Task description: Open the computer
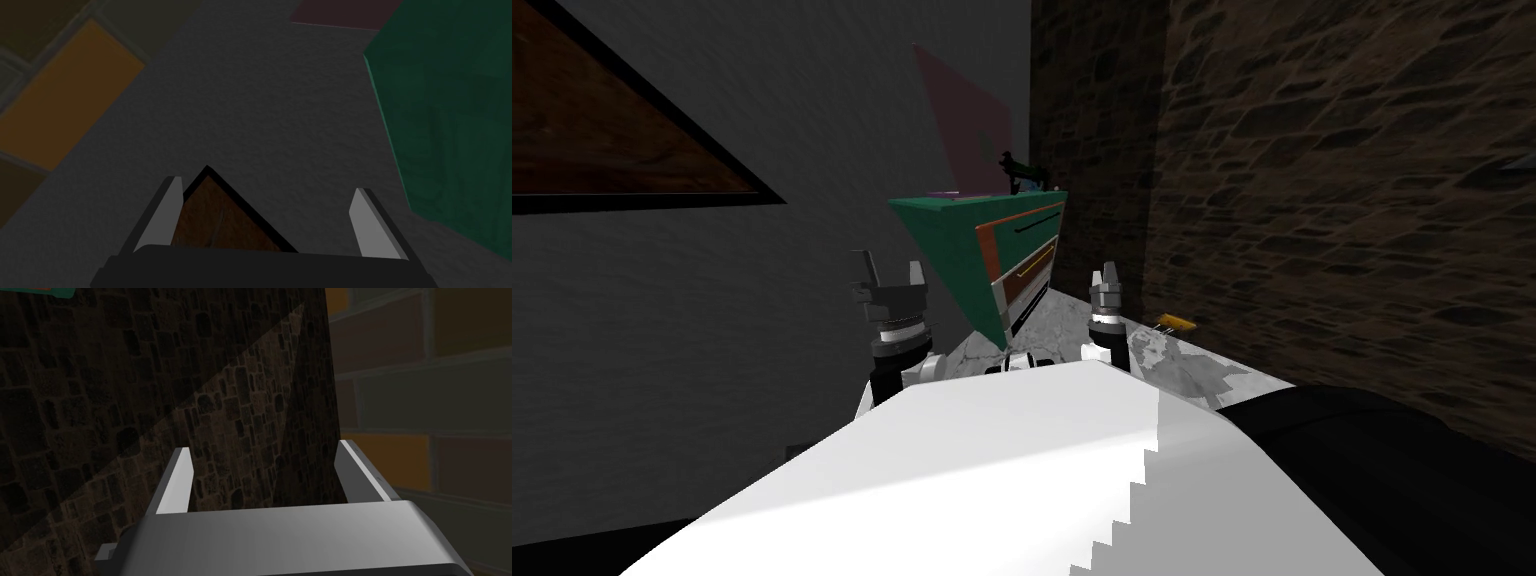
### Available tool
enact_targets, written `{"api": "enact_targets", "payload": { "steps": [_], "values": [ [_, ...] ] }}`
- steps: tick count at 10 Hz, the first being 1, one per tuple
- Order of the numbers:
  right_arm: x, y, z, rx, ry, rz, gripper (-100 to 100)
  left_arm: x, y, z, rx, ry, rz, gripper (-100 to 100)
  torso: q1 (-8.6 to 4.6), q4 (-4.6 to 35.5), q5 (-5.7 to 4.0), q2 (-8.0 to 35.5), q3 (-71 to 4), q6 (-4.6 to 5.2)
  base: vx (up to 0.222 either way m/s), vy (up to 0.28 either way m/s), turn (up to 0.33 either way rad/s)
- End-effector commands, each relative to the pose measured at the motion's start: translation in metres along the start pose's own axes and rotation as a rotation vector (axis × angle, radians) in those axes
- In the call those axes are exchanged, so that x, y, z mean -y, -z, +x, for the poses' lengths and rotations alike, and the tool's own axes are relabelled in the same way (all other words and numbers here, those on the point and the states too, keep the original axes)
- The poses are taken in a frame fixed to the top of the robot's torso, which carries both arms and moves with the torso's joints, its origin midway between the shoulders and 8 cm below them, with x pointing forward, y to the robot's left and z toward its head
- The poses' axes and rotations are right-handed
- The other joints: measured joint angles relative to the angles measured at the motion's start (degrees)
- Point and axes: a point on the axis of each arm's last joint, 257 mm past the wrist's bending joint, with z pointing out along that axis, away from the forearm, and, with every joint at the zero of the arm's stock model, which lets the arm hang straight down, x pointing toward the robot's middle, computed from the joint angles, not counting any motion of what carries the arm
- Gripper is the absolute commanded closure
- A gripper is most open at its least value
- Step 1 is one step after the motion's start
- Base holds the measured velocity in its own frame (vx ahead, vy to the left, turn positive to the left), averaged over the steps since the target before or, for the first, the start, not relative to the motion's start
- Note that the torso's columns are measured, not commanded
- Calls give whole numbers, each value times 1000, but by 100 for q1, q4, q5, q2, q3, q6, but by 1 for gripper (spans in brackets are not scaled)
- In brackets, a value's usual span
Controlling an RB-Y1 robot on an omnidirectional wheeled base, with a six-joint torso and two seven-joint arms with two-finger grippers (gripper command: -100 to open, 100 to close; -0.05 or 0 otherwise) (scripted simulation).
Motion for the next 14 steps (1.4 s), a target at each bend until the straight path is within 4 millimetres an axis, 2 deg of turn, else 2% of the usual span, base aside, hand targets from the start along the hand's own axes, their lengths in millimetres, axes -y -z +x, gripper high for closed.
{"api": "enact_targets", "payload": {
  "steps": [1,4,9,14],
  "values": [
    [0,0,0,0,0,0,0,-7,-12,10,-45,10,-9,-100,2,17,1,13,-26,0,-68,72,-104],
    [0,0,0,0,0,0,0,-17,-32,24,-90,33,-25,-100,-6,21,-1,10,-37,0,-76,100,-135],
    [0,0,0,0,0,0,0,-21,-57,39,-128,54,-24,-100,-16,19,-5,7,-40,1,-50,57,-75],
    [0,0,0,0,0,0,0,-29,-87,64,-193,77,-50,-100,-12,21,-3,9,-38,-2,-59,63,-104]
  ]
}}
